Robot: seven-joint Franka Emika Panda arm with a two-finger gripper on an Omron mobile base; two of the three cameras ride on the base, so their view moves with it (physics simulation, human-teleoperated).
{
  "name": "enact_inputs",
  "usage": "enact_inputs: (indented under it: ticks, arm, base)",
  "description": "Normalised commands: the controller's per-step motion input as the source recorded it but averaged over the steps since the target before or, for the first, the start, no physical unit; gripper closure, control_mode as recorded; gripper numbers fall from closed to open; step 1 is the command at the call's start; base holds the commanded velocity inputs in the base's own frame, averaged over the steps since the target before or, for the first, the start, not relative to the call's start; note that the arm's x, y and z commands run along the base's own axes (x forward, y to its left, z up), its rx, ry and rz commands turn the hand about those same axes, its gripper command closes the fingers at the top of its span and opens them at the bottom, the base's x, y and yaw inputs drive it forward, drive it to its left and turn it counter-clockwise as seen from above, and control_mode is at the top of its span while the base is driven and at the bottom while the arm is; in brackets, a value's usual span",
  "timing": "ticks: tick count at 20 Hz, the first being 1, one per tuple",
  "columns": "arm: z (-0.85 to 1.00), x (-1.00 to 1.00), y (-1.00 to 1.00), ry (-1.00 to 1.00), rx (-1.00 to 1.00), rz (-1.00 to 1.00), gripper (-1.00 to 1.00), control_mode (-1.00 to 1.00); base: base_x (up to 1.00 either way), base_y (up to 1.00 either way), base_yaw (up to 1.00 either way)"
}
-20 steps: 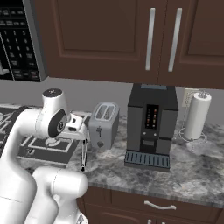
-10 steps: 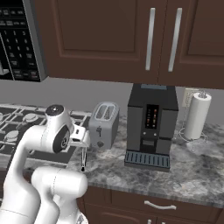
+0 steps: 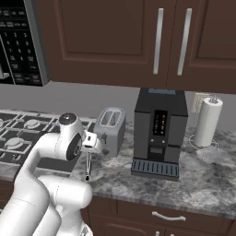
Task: Pick up the tongs from the counter and place them near the plate next to the oven.
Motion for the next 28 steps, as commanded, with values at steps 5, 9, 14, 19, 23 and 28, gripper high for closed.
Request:
enact_inputs:
  ticks: [5, 9, 14, 19, 23, 28]
  arm:
    - [-0.46, 0.20, 0.00, 0.05, 0.03, 0.00, -1.00, -1.00]
    - [-0.64, 0.00, 0.00, 0.10, 0.02, 0.00, -1.00, -1.00]
    - [-0.58, 0.00, 0.00, 0.06, 0.04, 0.00, -1.00, -1.00]
    - [-0.69, 0.00, 0.00, 0.05, 0.00, 0.00, -1.00, -1.00]
    - [-0.69, 0.00, 0.10, 0.03, 0.00, 0.00, -1.00, -1.00]
    - [-0.57, -0.06, 0.25, 0.00, -0.05, 0.02, -1.00, -1.00]
  base:
    - [0.00, 0.00, 0.00]
    - [0.00, 0.00, 0.00]
    - [0.00, 0.00, 0.00]
    - [0.00, 0.00, 0.00]
    - [0.00, 0.00, 0.00]
    - [0.00, 0.00, 0.00]
